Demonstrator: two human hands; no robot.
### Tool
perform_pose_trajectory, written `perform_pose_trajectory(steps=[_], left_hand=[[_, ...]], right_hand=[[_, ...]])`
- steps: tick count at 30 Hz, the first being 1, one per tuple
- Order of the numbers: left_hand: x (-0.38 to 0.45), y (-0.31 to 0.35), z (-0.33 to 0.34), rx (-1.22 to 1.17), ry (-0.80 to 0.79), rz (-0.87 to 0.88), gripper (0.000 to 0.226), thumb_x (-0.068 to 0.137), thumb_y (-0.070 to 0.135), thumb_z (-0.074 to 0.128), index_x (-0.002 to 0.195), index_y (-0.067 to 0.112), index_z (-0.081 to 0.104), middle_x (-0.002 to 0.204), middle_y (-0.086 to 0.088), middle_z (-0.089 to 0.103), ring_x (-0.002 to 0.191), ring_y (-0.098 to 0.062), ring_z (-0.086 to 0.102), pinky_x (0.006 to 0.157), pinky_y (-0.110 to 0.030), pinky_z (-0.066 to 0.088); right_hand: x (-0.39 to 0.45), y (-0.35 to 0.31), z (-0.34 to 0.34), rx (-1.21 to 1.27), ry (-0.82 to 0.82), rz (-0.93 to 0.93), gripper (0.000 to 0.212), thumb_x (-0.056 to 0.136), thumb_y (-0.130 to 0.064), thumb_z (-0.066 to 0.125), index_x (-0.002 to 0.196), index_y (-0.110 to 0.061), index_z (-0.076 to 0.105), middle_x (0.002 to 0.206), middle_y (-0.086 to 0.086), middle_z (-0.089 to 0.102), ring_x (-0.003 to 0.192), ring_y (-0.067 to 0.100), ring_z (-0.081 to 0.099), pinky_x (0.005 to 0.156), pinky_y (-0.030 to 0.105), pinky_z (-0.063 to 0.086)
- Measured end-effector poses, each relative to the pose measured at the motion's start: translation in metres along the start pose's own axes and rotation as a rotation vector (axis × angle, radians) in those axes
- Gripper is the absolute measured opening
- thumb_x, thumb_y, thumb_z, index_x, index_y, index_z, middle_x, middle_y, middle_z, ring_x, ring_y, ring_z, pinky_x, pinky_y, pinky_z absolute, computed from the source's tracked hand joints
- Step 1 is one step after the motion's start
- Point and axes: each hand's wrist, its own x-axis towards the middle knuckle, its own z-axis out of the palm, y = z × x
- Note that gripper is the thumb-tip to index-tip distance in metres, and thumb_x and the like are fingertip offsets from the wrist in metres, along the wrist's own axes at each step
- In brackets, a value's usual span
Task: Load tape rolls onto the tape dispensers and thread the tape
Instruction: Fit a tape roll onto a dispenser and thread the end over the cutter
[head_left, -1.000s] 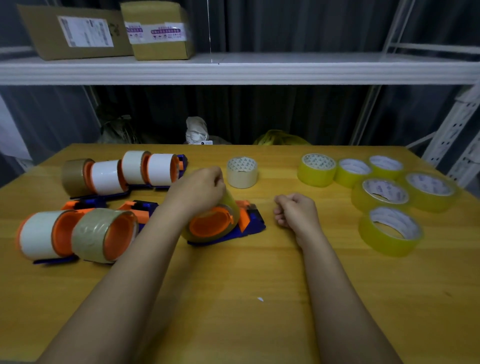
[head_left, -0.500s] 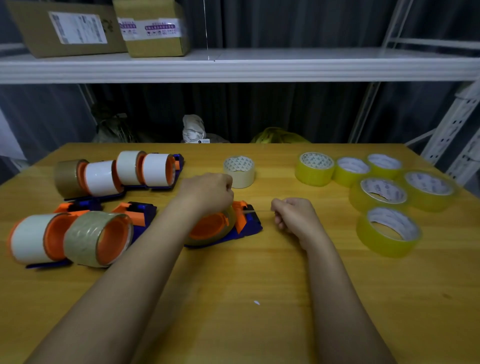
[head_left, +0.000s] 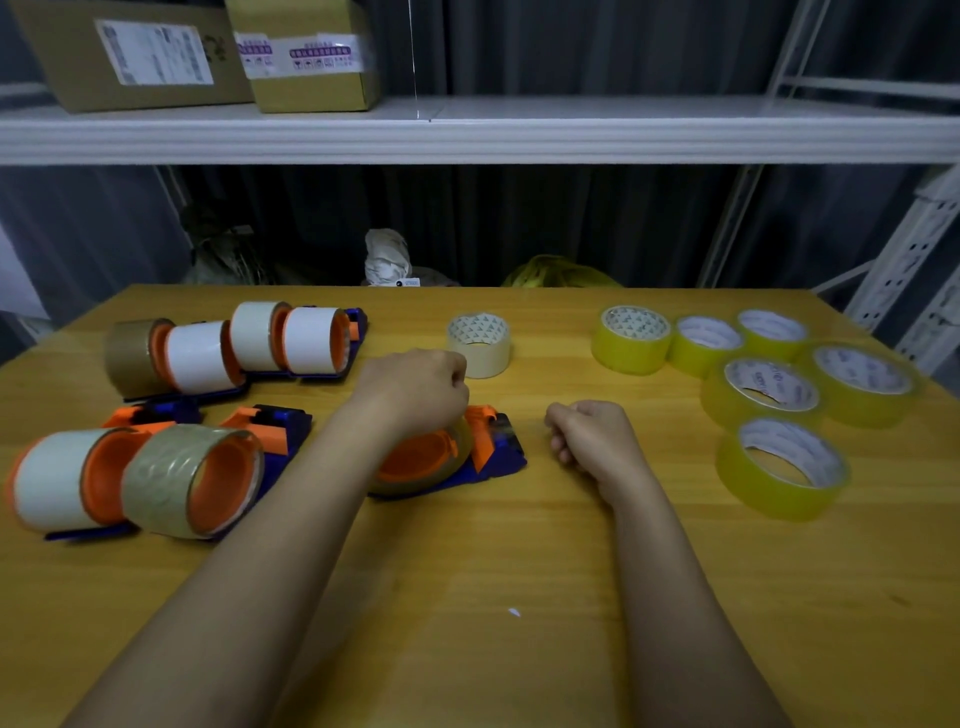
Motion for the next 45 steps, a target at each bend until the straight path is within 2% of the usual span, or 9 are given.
perform_pose_trajectory(steps=[7,12,17,22,26,30,35,41,45], left_hand=[[0.000,-0.001,0.001,-0.009,0.014,0.005,0.013,0.097,0.031,0.038,0.095,0.028,0.050,0.088,0.003,0.055,0.087,-0.019,0.056,0.071,-0.034,0.046],[0.001,-0.001,0.002,-0.002,0.054,0.005,0.013,0.095,0.032,0.040,0.094,0.027,0.052,0.084,0.003,0.055,0.085,-0.019,0.056,0.069,-0.032,0.045],[0.001,-0.004,0.003,-0.030,0.072,0.002,0.016,0.095,0.032,0.041,0.093,0.023,0.055,0.077,0.005,0.051,0.080,-0.019,0.055,0.059,-0.030,0.041],[-0.003,-0.009,0.002,-0.081,0.077,-0.017,0.018,0.095,0.033,0.042,0.093,0.023,0.057,0.086,0.002,0.060,0.081,-0.019,0.056,0.064,-0.033,0.045],[-0.004,-0.011,0.002,-0.095,0.079,-0.008,0.018,0.095,0.033,0.043,0.092,0.023,0.057,0.087,0.002,0.061,0.080,-0.017,0.056,0.064,-0.032,0.046],[-0.003,-0.008,0.002,-0.080,0.082,-0.022,0.017,0.095,0.034,0.043,0.091,0.023,0.057,0.087,0.002,0.060,0.080,-0.018,0.056,0.061,-0.031,0.044],[-0.004,-0.011,0.005,-0.091,0.102,-0.018,0.017,0.094,0.033,0.043,0.090,0.023,0.057,0.083,0.002,0.060,0.077,-0.018,0.056,0.060,-0.030,0.043],[-0.003,-0.013,0.005,-0.119,0.110,-0.035,0.018,0.093,0.033,0.044,0.088,0.022,0.057,0.079,0.003,0.059,0.077,-0.018,0.056,0.064,-0.033,0.046],[-0.005,-0.016,0.006,-0.151,0.116,-0.052,0.018,0.093,0.035,0.044,0.087,0.023,0.057,0.081,0.003,0.060,0.080,-0.019,0.057,0.068,-0.034,0.049]], right_hand=[[0.001,0.002,0.004,0.003,0.045,-0.041,0.026,0.085,-0.017,0.058,0.060,-0.012,0.057,0.051,0.000,0.057,0.043,0.009,0.048,0.047,0.021,0.040],[0.004,0.005,0.006,-0.001,0.036,-0.062,0.024,0.086,-0.015,0.057,0.063,-0.009,0.057,0.050,-0.001,0.057,0.039,0.006,0.046,0.041,0.015,0.039],[0.005,0.005,0.009,0.008,0.044,-0.081,0.023,0.087,-0.014,0.057,0.065,-0.007,0.058,0.042,-0.006,0.053,0.036,0.003,0.045,0.040,0.012,0.038],[0.007,0.005,0.012,0.035,0.050,-0.065,0.022,0.087,-0.015,0.057,0.066,-0.009,0.058,0.051,-0.002,0.059,0.044,0.008,0.049,0.050,0.022,0.042],[0.009,0.006,0.016,0.049,0.075,-0.096,0.023,0.088,-0.016,0.059,0.066,-0.010,0.058,0.052,-0.003,0.059,0.045,0.008,0.049,0.048,0.019,0.042],[0.010,0.007,0.017,0.038,0.084,-0.123,0.028,0.090,-0.020,0.062,0.064,-0.012,0.057,0.051,-0.005,0.057,0.047,0.008,0.049,0.056,0.023,0.042],[0.009,0.007,0.019,0.012,0.073,-0.144,0.028,0.093,-0.024,0.061,0.068,-0.012,0.058,0.056,-0.003,0.058,0.052,0.009,0.051,0.058,0.025,0.042],[0.001,0.004,0.007,-0.018,-0.004,-0.066,0.026,0.094,-0.025,0.059,0.073,-0.009,0.060,0.053,-0.004,0.058,0.043,0.005,0.049,0.045,0.016,0.038],[-0.003,-0.002,0.005,0.079,-0.068,0.010,0.020,0.095,-0.020,0.058,0.079,-0.007,0.061,0.068,0.005,0.066,0.053,0.010,0.059,0.046,0.020,0.046]])
